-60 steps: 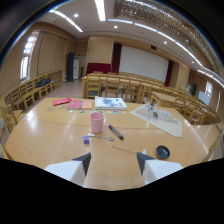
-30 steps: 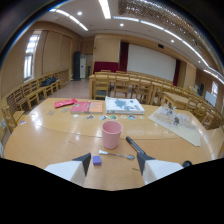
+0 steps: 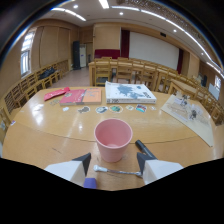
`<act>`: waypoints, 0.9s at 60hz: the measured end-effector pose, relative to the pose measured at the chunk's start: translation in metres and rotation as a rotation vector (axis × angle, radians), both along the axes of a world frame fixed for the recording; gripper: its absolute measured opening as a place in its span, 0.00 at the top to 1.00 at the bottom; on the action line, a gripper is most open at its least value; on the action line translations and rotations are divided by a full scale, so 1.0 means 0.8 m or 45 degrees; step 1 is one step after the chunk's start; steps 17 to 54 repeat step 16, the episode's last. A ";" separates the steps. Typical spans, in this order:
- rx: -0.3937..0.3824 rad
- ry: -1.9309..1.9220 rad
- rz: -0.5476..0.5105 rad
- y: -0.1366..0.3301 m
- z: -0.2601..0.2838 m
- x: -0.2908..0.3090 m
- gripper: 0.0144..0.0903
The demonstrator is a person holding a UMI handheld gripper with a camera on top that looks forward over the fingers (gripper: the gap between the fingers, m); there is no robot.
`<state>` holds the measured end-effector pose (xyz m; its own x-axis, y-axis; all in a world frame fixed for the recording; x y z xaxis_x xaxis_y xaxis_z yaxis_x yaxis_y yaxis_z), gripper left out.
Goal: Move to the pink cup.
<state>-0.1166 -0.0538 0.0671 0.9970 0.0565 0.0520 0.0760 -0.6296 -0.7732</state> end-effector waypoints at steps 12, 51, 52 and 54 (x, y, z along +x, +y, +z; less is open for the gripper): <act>-0.004 -0.003 0.012 0.007 -0.002 -0.004 0.05; -0.007 -0.004 0.018 0.007 -0.001 -0.005 0.05; -0.007 -0.004 0.018 0.007 -0.001 -0.005 0.05; -0.007 -0.004 0.018 0.007 -0.001 -0.005 0.05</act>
